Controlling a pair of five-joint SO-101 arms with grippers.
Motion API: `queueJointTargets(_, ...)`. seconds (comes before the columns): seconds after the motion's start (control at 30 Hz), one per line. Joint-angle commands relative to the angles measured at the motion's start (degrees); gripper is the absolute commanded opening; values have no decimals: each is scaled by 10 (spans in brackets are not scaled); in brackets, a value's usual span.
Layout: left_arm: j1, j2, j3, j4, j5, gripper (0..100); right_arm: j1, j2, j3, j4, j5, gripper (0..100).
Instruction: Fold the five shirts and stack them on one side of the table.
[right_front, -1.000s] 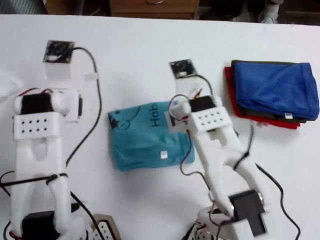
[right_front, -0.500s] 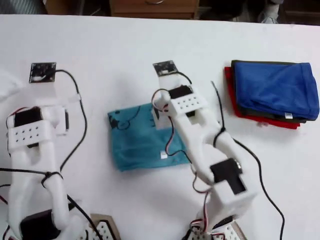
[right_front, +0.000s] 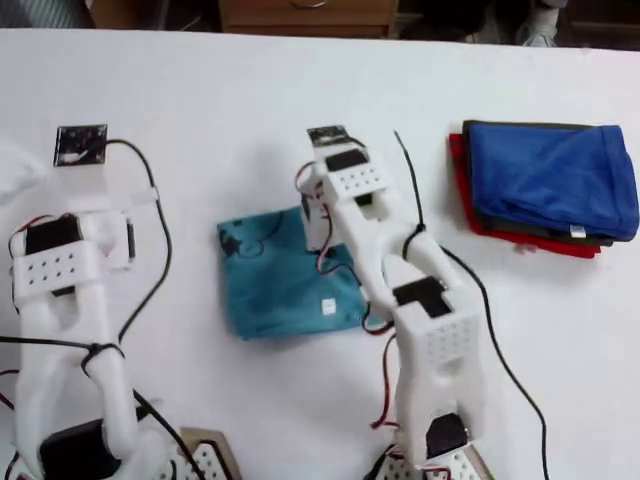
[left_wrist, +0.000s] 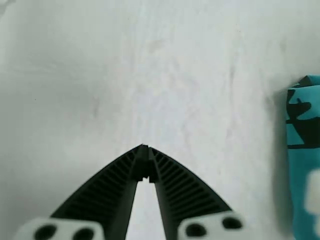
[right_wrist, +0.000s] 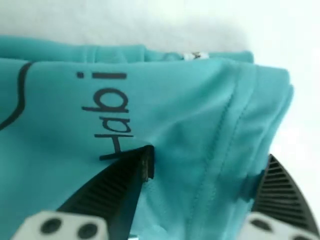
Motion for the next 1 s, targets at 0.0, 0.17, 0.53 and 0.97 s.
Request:
queueJointTargets(0.0, -4, -21, -6, -10, -3, 26, -5, 56, -58, 58, 18, 301)
queueJointTargets(0.17, -4, -21, -6, -10, -2, 26, -31, 109, -118, 131, 95, 66)
queueJointTargets(0.53, -4, -21, -6, -5, -4, 26, 5, 113, -166, 142, 111, 20)
queueJointTargets(0.97, -4, -21, -4, -6, -4, 26, 172, -87, -344, 224, 289, 19)
